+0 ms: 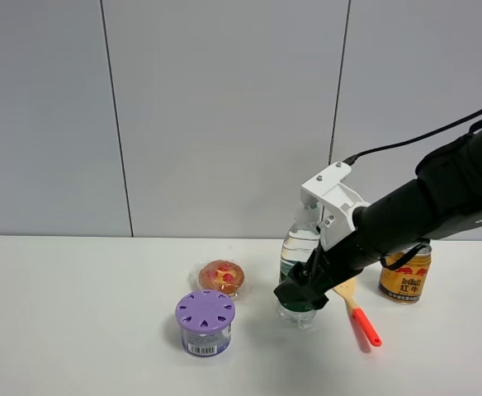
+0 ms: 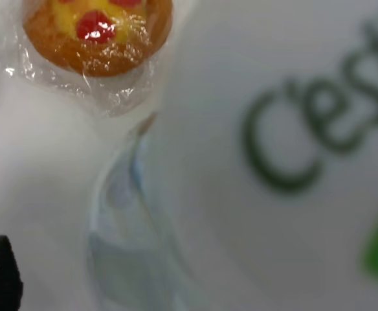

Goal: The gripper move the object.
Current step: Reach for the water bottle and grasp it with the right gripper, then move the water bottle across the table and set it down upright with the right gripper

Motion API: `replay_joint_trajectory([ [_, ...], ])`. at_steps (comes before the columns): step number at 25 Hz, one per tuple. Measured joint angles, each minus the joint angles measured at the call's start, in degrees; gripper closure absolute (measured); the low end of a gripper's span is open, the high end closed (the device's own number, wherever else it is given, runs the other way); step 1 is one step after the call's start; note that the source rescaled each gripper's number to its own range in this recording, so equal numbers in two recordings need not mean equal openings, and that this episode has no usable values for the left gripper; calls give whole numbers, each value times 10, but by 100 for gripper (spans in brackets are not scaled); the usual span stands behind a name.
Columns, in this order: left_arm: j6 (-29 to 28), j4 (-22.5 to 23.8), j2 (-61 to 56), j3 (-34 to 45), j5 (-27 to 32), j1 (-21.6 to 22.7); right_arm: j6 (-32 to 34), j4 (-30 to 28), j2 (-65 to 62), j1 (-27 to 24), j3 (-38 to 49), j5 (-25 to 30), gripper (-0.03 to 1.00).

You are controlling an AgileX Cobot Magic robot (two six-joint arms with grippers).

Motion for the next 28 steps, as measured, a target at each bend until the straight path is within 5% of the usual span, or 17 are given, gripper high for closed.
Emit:
replay_joint_trajectory([
  [12, 0, 0, 0, 0, 0, 0, 0, 0, 18, 3, -22, -17, 37],
  [23, 0, 0, 0, 0, 0, 0, 0, 0, 26, 4, -28, -14, 92],
  [28, 0, 0, 0, 0, 0, 0, 10, 0, 26, 4, -28, -13, 94],
])
